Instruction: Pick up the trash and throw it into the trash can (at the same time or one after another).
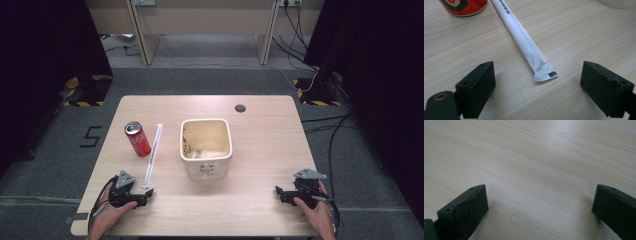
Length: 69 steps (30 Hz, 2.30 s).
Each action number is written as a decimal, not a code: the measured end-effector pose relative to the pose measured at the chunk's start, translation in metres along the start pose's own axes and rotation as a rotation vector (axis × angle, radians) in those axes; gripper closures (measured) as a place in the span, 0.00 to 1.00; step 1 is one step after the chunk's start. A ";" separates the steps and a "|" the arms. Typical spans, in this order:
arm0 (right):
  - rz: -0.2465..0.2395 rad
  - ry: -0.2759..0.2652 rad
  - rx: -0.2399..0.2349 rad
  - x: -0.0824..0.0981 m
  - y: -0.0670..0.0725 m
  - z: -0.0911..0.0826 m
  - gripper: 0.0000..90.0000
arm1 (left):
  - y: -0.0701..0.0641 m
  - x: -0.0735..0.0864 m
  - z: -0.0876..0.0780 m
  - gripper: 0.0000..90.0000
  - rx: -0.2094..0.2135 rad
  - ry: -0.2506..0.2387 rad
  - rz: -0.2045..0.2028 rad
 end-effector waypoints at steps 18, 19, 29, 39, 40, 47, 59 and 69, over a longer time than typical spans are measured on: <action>0.000 0.001 -0.001 0.000 0.000 0.000 0.00 | 0.007 -0.002 -0.003 0.17 -0.010 -0.045 -0.045; 0.001 0.000 -0.001 0.000 0.000 0.000 0.00 | 0.007 -0.002 -0.003 0.17 -0.012 -0.042 -0.045; -0.001 -0.001 -0.001 0.000 0.000 0.000 0.00 | 0.005 -0.006 -0.001 0.17 -0.012 -0.038 -0.048; 0.000 0.000 -0.002 0.000 0.000 0.000 0.00 | 0.008 -0.015 -0.002 0.19 -0.024 -0.041 -0.069; 0.000 0.000 -0.001 0.000 0.000 0.000 0.00 | 0.008 -0.017 -0.002 0.20 -0.024 -0.045 -0.069; -0.001 -0.001 -0.001 0.000 0.000 0.000 0.00 | 0.011 -0.026 0.000 0.23 -0.035 -0.046 -0.073; -0.001 0.000 0.000 0.000 0.000 0.000 0.00 | 0.015 -0.041 0.012 0.30 -0.044 -0.048 -0.097; -0.002 0.001 -0.002 0.000 0.000 0.000 0.00 | 0.025 -0.045 0.028 0.40 -0.066 -0.028 -0.108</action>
Point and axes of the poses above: each handheld gripper's, and its own axes: z roughly forward along the jaws, x roughly out of its underside, y roughly to its left, the point moved 4 cm from there along z, roughly forward along the jaws, and after that the axes turned 2 degrees about x, right-handed, at the moved point
